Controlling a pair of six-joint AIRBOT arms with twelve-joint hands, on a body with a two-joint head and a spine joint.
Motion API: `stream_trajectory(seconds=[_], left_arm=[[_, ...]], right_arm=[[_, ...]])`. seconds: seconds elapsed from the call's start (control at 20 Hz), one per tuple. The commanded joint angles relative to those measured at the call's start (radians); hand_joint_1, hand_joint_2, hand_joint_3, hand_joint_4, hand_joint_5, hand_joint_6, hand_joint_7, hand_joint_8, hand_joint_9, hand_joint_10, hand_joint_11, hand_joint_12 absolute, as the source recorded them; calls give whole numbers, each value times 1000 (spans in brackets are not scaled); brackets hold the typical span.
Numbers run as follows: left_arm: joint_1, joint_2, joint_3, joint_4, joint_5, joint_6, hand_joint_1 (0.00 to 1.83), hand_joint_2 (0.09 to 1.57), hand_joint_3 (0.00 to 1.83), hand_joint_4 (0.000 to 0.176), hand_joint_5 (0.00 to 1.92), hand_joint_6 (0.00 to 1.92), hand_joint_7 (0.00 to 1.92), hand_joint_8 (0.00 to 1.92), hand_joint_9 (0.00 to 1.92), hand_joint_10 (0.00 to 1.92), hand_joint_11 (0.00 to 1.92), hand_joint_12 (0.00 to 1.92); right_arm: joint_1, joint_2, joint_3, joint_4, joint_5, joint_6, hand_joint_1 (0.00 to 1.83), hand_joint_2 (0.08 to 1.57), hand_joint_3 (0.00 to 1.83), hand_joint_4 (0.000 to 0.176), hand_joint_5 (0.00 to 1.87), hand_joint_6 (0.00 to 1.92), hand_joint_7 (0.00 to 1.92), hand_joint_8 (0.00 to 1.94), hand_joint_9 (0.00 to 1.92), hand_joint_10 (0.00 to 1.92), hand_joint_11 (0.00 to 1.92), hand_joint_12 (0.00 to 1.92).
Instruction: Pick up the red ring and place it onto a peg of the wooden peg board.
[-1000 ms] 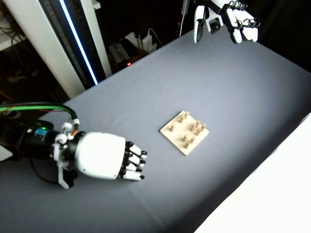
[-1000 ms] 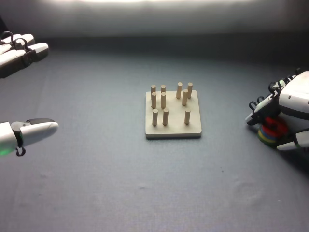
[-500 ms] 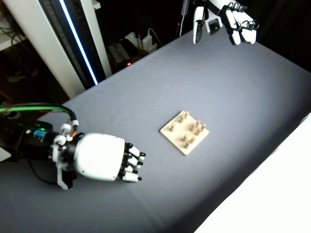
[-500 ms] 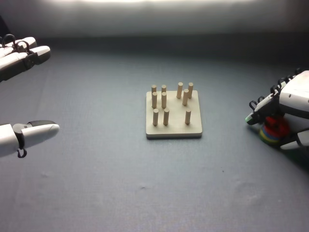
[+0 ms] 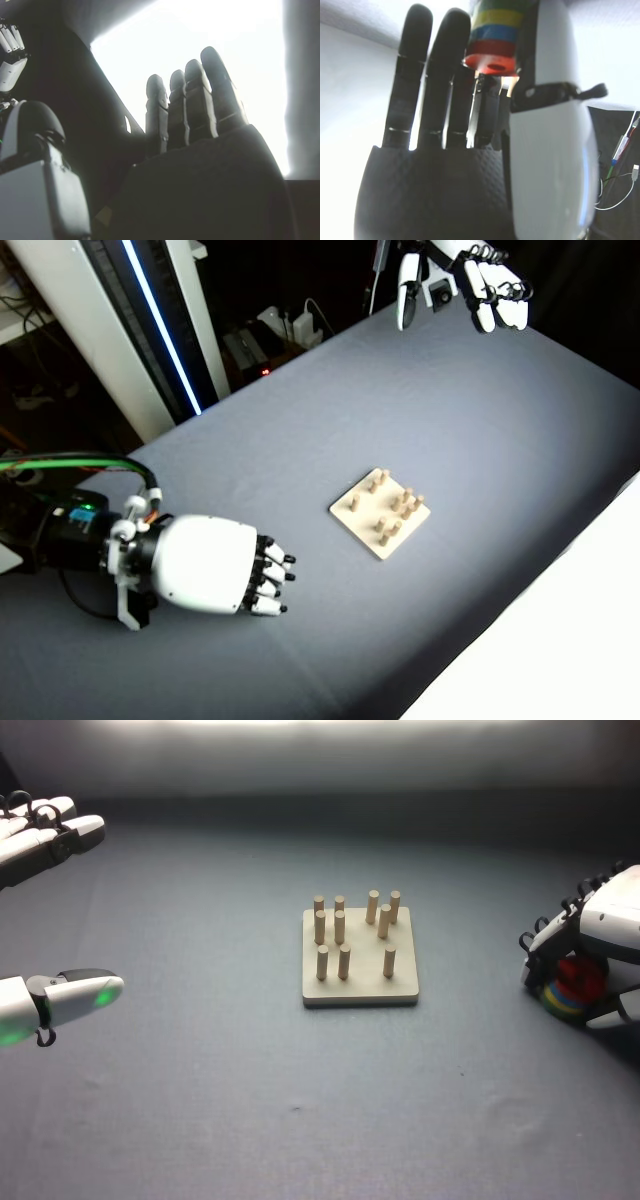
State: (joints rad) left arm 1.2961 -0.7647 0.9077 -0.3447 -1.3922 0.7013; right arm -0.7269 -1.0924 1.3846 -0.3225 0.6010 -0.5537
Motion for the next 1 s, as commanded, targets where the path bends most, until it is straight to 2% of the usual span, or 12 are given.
stream_trajectory(seconds=[0.0, 0.05, 0.15, 0.25, 0.35, 0.45, 0.65, 0.75, 0.8, 0.85, 0.9, 0.95], left_arm=[[-11, -1, 3, -2, -128, -8, 617, 1009, 2, 0, 323, 0, 187, 0, 153, 4, 0, 616], [-11, -2, 3, -2, -128, -8, 625, 1010, 2, 0, 314, 0, 183, 0, 151, 3, 0, 616], [-11, -4, 4, -2, -128, -8, 632, 1011, 2, 0, 313, 0, 184, 1, 155, 4, 0, 614], [-11, -6, 5, -2, -128, -8, 599, 1018, 2, 0, 317, 1, 182, 1, 109, 7, 0, 445], [-11, -8, 5, -3, -133, -8, 595, 1018, 1, 0, 317, 1, 182, 2, 116, 9, 0, 471], [-11, -9, 5, -4, -136, -9, 599, 1018, 0, 0, 319, 0, 185, 0, 121, 3, 0, 483], [-11, -12, 5, -9, -141, -9, 595, 1003, 0, 0, 315, 1, 192, 0, 163, 7, 0, 644], [-11, -14, 4, -14, -146, -8, 620, 1005, 0, 0, 305, 1, 169, 0, 135, 2, 0, 551], [-10, -16, 4, -17, -149, -8, 638, 1004, 0, 0, 299, 0, 154, 0, 121, 1, 0, 505], [-10, -18, 5, -21, -154, -8, 678, 1015, 2, 0, 288, 0, 134, 1, 101, 2, 0, 413], [-10, -20, 5, -23, -155, -8, 691, 1020, 2, 0, 285, 0, 135, 1, 111, 5, 0, 432], [-10, -22, 6, -24, -155, -8, 691, 1020, 2, 0, 285, 0, 135, 1, 111, 5, 0, 432]], right_arm=[[12, 5, 7, 20, 70, -3, 1386, 1084, 1, 0, 985, 933, 1019, 842, 993, 1141, 869, 1273], [12, 5, 7, 20, 70, -3, 1389, 1073, 0, 0, 1026, 865, 1043, 808, 1008, 1150, 883, 1408], [12, 5, 1, 17, 79, -3, 1391, 1076, 0, 0, 1021, 803, 1013, 920, 1022, 1145, 916, 1417], [18, 5, -16, 4, 111, -3, 1392, 1064, 0, 0, 965, 995, 1106, 706, 1067, 1034, 929, 1329], [59, 16, -41, -23, 149, -3, 1391, 1066, 0, 0, 947, 1037, 1109, 725, 1059, 1035, 913, 1386], [87, 16, -53, -38, 186, -3, 1391, 1075, 1, 0, 959, 907, 1091, 812, 1014, 1143, 899, 1457], [140, 6, -68, -70, 251, 2, 1388, 1089, 0, 0, 948, 876, 1057, 939, 974, 1194, 893, 1506], [174, 4, -64, -90, 254, 2, 1275, 1059, 0, 0, 1098, 683, 1117, 973, 1036, 1192, 892, 1563], [188, -4, -61, -97, 253, 2, 1277, 1061, 0, 0, 1123, 602, 1098, 1037, 961, 1230, 703, 1635], [196, -21, -54, -98, 253, 2, 1270, 1065, 2, 0, 1066, 707, 1122, 965, 879, 1161, 487, 1571], [203, -36, -46, -98, 251, 3, 1269, 1050, 0, 0, 1046, 799, 1215, 735, 970, 952, 582, 1419], [208, -48, -39, -101, 244, 5, 1269, 1050, 0, 0, 1046, 799, 1215, 735, 970, 952, 582, 1419]])
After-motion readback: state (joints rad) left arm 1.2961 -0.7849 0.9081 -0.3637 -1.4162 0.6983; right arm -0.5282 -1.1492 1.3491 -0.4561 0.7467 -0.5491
